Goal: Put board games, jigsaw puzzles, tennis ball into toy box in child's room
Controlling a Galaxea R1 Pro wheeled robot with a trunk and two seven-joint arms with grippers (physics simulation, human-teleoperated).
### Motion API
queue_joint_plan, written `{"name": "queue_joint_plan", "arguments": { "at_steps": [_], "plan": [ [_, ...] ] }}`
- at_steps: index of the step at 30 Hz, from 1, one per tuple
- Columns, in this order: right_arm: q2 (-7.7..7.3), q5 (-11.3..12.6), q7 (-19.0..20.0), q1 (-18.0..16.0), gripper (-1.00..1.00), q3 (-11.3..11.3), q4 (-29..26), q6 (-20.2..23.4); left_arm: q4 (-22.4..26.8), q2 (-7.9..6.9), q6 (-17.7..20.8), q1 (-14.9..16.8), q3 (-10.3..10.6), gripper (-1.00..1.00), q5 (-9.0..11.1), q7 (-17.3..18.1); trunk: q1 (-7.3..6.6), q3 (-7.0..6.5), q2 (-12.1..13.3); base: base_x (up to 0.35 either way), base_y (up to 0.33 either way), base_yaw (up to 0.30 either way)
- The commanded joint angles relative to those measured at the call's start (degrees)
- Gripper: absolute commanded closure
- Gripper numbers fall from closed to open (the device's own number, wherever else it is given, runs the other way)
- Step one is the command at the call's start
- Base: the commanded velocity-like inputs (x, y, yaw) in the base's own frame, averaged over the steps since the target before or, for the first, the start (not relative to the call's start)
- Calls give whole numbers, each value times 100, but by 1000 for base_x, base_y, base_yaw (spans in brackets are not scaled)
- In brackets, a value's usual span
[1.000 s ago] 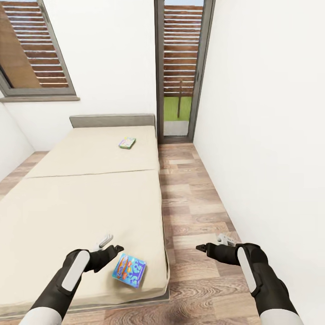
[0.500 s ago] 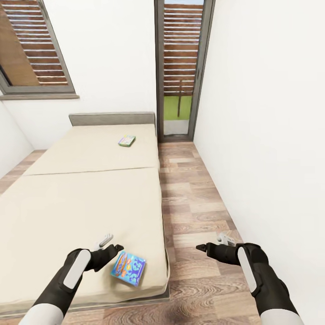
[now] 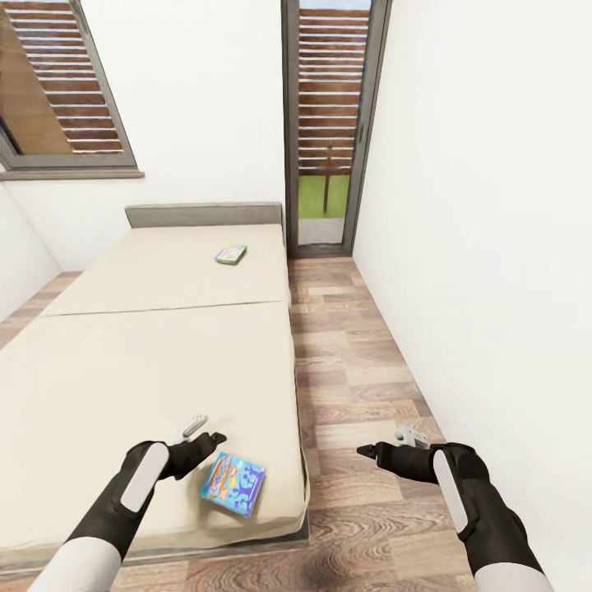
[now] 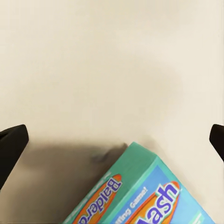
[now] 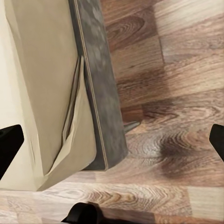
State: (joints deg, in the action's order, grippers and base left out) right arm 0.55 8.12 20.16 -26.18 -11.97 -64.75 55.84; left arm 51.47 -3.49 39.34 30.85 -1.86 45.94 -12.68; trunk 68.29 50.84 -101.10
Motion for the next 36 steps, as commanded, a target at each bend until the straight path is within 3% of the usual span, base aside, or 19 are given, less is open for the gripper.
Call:
{"name": "queue_joint_plan", "arguments": {
  "at_steps": [1,36],
  "plan": [
    [6,14,9,-3,-100,-18,-4,32,-1,8,-1,2,6,-100,130,-35,32,6,-2,0,0,0],
    [15,-2,7,-9,-100,-25,-3,36,-22,66,-26,-136,37,-100,172,-27,32,6,-2,0,0,0]
  ]
}}
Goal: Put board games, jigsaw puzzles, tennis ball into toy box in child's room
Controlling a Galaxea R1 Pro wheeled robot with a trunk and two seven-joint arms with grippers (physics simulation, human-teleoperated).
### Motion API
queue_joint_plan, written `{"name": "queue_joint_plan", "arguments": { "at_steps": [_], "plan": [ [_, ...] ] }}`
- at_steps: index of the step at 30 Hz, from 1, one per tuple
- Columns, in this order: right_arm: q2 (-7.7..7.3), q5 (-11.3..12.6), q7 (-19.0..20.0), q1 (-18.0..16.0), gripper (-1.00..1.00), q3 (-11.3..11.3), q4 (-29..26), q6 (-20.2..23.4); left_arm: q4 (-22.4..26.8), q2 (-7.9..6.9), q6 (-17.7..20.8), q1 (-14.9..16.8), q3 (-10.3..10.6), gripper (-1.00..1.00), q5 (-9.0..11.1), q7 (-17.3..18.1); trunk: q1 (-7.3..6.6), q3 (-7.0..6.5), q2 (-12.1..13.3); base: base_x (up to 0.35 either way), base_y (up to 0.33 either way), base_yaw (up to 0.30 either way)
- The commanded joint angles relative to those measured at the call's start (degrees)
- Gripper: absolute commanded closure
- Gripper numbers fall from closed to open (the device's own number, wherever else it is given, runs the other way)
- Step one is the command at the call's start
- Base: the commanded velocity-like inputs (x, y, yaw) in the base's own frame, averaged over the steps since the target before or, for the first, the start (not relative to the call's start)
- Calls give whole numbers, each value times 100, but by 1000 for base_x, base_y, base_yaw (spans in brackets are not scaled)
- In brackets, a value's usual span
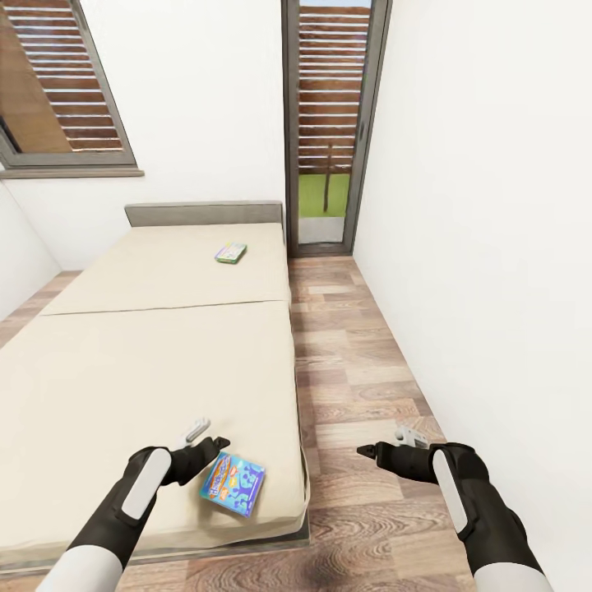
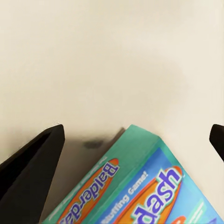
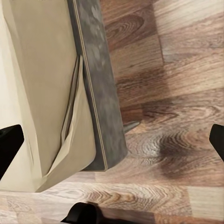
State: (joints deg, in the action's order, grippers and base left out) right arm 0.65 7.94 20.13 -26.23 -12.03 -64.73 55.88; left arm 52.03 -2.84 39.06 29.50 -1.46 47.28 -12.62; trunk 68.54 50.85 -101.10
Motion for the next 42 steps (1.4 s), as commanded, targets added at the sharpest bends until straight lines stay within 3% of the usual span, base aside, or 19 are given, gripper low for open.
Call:
{"name": "queue_joint_plan", "arguments": {
  "at_steps": [1,26,42],
  "plan": [
    [5,15,9,-2,-100,-19,-4,31,-78,1,2,-5,-4,-100,40,-31,7,5,-2,0,0,0],
    [6,15,9,0,-100,-10,-4,29,-79,-15,-4,-189,-40,-100,47,-30,7,5,-2,0,0,-3],
    [6,18,10,2,-100,-4,-4,36,-79,-17,-4,-190,-46,-100,45,-30,7,5,-2,0,0,-192]
  ]
}}
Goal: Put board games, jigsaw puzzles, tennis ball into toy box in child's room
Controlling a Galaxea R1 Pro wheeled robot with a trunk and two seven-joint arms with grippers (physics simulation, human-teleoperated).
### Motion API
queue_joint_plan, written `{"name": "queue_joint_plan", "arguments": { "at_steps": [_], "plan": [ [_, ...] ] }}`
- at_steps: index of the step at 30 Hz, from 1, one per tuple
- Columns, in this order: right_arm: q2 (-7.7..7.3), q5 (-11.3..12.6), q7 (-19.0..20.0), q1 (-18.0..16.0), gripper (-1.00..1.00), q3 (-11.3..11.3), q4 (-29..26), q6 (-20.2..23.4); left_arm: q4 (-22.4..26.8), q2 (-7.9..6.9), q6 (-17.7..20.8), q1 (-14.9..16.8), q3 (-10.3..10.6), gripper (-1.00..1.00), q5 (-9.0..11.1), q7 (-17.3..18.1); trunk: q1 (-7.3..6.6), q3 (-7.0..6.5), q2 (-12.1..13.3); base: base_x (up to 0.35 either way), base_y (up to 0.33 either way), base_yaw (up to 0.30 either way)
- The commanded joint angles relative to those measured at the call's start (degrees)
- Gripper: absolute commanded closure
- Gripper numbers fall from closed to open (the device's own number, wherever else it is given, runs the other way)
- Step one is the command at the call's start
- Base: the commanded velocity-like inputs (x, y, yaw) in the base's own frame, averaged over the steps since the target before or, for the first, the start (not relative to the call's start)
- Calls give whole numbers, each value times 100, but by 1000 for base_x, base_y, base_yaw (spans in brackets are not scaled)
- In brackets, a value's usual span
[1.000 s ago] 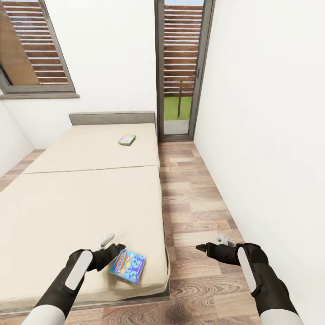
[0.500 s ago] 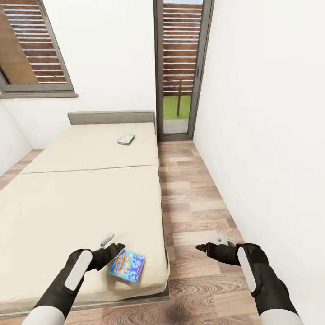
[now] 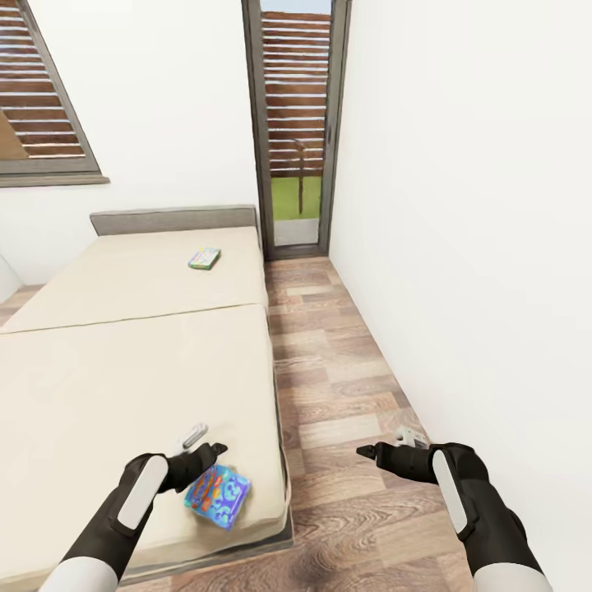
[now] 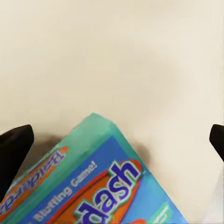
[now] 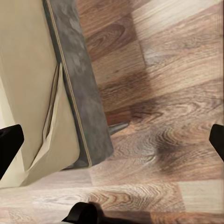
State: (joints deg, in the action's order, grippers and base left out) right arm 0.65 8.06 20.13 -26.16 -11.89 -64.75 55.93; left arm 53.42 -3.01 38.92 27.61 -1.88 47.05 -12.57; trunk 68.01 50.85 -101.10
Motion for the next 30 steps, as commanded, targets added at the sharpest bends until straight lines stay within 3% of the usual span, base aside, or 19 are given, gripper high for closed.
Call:
{"name": "queue_joint_plan", "arguments": {
  "at_steps": [1,30],
  "plan": [
    [6,7,9,-4,-100,-17,-3,33,-218,-1,11,-1,-4,-100,67,-35,60,5,-2,0,0,-104],
    [6,7,10,-3,-100,3,-3,24,-267,-26,-4,-78,-12,-100,53,-35,60,5,-2,0,0,-17]
  ]
}}
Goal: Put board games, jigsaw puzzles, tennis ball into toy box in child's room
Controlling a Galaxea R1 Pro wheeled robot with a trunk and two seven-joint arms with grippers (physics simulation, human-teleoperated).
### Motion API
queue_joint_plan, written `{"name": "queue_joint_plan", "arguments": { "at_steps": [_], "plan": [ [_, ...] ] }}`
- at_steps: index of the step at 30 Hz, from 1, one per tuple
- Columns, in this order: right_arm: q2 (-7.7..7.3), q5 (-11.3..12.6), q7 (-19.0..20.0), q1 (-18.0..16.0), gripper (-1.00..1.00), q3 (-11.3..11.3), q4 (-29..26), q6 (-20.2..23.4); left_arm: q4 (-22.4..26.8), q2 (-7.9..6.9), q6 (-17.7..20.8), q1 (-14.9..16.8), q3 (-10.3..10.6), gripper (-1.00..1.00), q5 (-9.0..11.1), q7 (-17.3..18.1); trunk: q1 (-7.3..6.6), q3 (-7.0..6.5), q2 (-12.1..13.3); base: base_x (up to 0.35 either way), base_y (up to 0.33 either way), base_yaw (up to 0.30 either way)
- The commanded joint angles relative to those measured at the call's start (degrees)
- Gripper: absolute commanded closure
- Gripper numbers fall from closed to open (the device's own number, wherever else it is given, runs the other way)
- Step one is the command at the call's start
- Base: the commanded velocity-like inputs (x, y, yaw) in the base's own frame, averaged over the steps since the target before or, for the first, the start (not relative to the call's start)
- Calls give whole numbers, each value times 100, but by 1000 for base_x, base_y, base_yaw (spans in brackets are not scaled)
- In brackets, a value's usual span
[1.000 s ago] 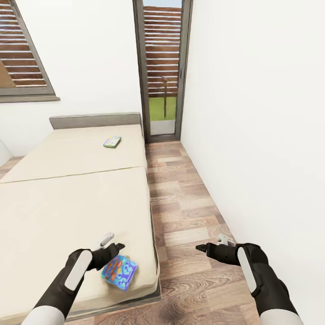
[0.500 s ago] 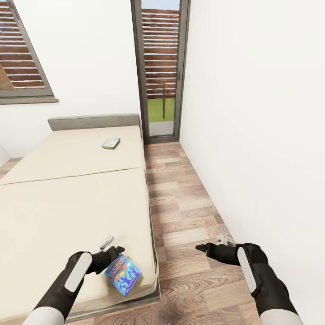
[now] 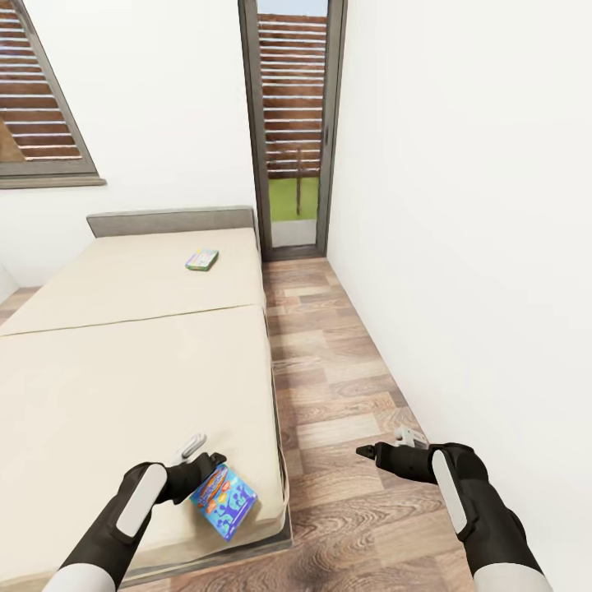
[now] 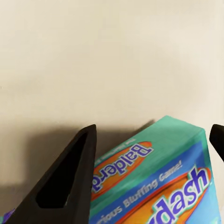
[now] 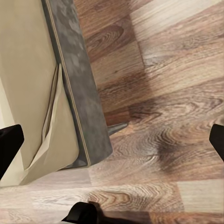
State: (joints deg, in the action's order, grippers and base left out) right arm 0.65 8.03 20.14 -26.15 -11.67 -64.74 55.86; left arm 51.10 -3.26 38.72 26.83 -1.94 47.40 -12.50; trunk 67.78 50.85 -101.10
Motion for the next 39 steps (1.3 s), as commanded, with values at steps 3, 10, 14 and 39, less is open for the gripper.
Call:
{"name": "queue_joint_plan", "arguments": {
  "at_steps": [3,10,14,39],
  "plan": [
    [6,9,8,-4,-100,-15,-4,31,-36,-3,15,-3,-6,-100,17,-42,83,5,-2,0,0,0],
    [6,7,7,-4,-100,-12,-4,32,-38,-10,13,-9,-8,-100,15,-42,83,5,-2,0,0,0],
    [6,6,7,-4,-100,-11,-4,31,-38,-13,13,-10,-8,-100,15,-42,83,5,-2,0,0,0],
    [6,-3,7,-4,-100,-10,-4,33,-39,-17,13,-11,-25,-100,22,-42,83,5,-2,-38,0,0]
  ]
}}
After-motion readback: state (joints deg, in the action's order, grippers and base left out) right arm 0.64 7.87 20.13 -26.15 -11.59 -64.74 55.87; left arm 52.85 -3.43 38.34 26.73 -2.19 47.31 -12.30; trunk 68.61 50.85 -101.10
